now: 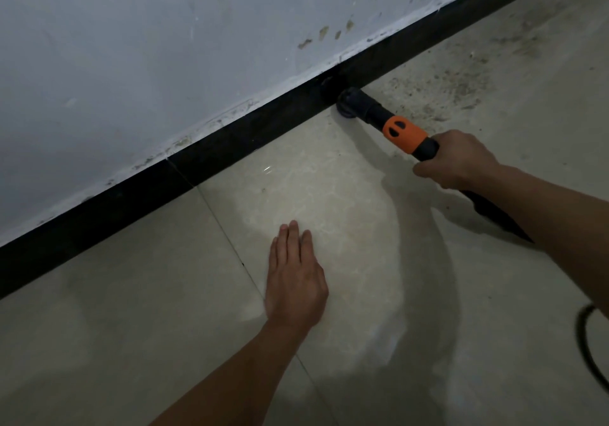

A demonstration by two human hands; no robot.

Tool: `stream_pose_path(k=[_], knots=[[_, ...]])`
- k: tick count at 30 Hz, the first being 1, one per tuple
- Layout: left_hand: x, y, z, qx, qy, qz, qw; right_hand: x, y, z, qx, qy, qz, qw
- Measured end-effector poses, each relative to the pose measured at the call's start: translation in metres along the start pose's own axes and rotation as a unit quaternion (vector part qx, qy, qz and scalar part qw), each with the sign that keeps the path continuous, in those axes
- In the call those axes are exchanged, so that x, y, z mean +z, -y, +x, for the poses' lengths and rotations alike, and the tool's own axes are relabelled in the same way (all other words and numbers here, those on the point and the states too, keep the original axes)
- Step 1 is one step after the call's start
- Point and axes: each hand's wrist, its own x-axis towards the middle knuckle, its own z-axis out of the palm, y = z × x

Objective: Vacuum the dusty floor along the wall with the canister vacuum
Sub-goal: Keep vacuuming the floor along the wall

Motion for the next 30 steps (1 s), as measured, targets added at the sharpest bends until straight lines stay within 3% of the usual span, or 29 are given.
stream_pose_path(k=[12, 21, 26, 30], knots=[[-0.001, 0.001, 0.000, 0.002, 0.015, 0.003, 1.000, 0.023, 0.032, -0.050, -0.090, 0.054, -0.039, 0.994], [-0.003, 0.001, -0.001, -0.001, 0.013, -0.021, 1.000, 0.002, -0.034, -0.104, 0.015, 0.020, -0.044, 0.999], [-0.007, 0.001, -0.001, 0.004, 0.011, -0.029, 1.000, 0.015, -0.041, -0.148, -0.032, 0.044, -0.089, 0.995], [-0.007, -0.001, -0.002, 0.000, 0.008, -0.029, 1.000, 0.021, -0.080, -0.200, -0.015, 0.031, -0.125, 0.992]])
